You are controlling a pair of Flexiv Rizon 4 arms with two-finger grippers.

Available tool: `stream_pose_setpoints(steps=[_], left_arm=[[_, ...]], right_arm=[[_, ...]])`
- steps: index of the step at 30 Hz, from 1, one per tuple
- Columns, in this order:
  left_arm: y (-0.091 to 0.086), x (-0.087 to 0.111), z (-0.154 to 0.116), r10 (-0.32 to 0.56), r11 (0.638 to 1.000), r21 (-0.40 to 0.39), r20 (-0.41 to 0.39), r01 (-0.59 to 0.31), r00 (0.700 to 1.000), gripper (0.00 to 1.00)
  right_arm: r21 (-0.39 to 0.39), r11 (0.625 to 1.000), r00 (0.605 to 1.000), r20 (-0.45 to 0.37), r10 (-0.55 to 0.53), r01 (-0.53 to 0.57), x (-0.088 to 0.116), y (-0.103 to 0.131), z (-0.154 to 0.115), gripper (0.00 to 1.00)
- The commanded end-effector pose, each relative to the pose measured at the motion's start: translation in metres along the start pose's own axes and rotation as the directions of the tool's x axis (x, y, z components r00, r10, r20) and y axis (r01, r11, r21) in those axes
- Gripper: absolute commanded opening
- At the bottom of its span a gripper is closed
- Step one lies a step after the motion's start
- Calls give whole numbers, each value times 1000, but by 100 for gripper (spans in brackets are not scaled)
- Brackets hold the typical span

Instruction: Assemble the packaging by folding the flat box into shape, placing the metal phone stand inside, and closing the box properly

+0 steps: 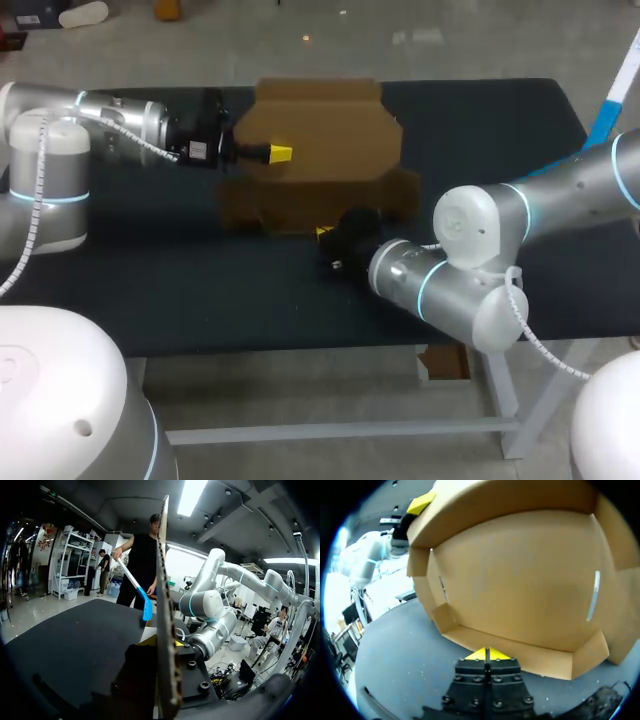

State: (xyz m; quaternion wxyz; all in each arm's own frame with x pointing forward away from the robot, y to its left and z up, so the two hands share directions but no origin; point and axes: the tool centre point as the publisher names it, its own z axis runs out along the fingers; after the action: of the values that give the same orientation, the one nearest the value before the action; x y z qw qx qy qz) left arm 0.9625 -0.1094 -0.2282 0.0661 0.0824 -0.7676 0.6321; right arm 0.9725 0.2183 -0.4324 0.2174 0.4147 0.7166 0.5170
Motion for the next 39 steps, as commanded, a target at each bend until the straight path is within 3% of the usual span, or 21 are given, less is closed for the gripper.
stream_pose_setpoints(steps=[1, 39], left_arm=[[4, 3, 2, -6, 1000, -8, 13, 6, 1000, 0], [5, 10, 8, -9, 1000, 16, 13, 8, 1000, 0]], right_arm=[[-5, 1000, 1000, 3, 0, 0, 0, -4, 3, 0], [-5, 1000, 1000, 3, 0, 0, 0, -4, 3, 0]])
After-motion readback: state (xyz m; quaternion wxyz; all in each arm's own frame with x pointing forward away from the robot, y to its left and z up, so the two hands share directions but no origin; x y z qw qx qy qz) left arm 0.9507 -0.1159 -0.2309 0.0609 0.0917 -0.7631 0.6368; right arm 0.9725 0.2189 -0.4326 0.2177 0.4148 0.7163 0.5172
